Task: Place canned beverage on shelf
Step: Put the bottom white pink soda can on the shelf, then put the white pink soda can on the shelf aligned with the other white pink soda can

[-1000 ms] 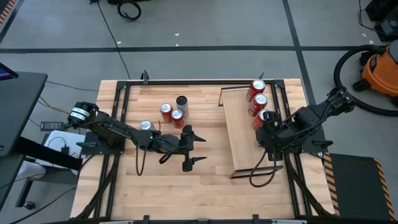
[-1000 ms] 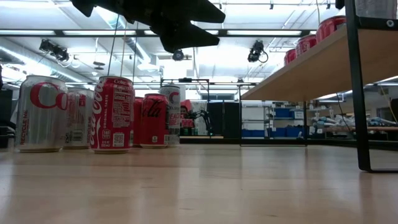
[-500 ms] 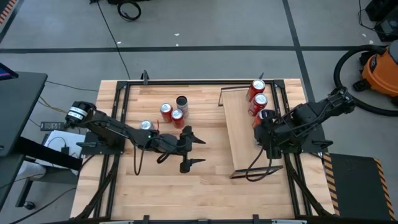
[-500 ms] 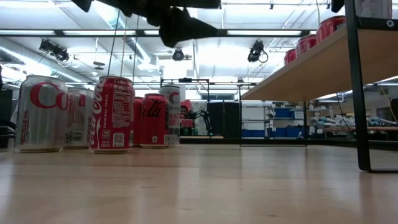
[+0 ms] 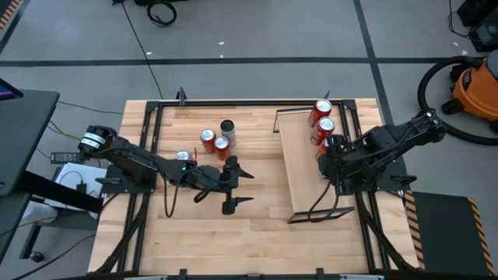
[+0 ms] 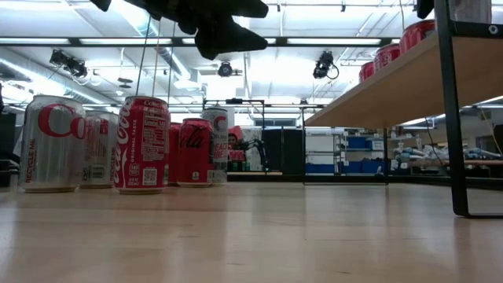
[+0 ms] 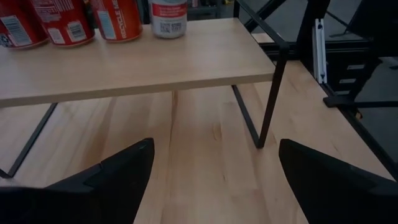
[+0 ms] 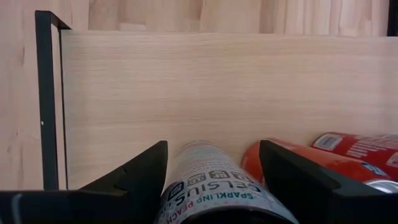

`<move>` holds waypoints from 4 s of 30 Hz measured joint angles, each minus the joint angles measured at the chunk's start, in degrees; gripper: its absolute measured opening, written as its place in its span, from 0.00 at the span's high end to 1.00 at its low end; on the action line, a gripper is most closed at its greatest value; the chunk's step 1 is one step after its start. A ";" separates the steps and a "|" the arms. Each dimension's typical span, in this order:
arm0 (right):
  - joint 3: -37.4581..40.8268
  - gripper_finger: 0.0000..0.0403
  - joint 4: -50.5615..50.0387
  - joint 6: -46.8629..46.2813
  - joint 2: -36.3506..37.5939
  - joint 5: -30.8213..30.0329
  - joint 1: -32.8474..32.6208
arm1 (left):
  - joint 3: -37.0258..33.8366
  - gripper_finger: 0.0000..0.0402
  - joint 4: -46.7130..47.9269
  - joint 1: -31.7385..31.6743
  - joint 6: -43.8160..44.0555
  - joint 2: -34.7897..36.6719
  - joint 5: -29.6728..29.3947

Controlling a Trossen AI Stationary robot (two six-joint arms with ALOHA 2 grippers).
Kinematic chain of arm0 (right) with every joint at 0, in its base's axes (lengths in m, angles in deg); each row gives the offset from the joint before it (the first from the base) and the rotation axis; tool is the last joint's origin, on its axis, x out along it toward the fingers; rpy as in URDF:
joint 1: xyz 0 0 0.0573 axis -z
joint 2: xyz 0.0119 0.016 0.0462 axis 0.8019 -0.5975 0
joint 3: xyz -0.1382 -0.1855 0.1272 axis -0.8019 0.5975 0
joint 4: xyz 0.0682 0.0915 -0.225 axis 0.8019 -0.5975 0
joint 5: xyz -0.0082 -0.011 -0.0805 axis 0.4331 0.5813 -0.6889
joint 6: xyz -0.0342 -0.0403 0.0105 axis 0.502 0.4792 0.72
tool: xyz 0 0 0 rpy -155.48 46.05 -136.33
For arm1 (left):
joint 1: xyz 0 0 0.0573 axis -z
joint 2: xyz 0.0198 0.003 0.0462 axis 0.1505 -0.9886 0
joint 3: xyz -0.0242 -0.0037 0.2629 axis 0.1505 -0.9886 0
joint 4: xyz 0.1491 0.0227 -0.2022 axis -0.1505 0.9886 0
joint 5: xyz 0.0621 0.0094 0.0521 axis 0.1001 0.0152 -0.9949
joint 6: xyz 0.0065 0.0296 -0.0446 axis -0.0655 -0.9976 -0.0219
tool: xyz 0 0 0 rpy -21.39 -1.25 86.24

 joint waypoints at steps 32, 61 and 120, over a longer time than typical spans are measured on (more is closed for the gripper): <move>2.49 0.23 1.05 0.89 4.42 -2.95 3.08 | 0.00 0.11 -0.04 0.00 1.31 -0.04 0.00; -5.44 0.22 0.14 0.09 8.61 -14.38 10.46 | 0.87 0.11 -0.71 -7.75 -0.07 -0.26 -2.82; -5.40 0.26 28.22 26.01 -1.22 -8.63 26.01 | 12.57 0.11 44.54 -32.88 -7.79 9.49 3.87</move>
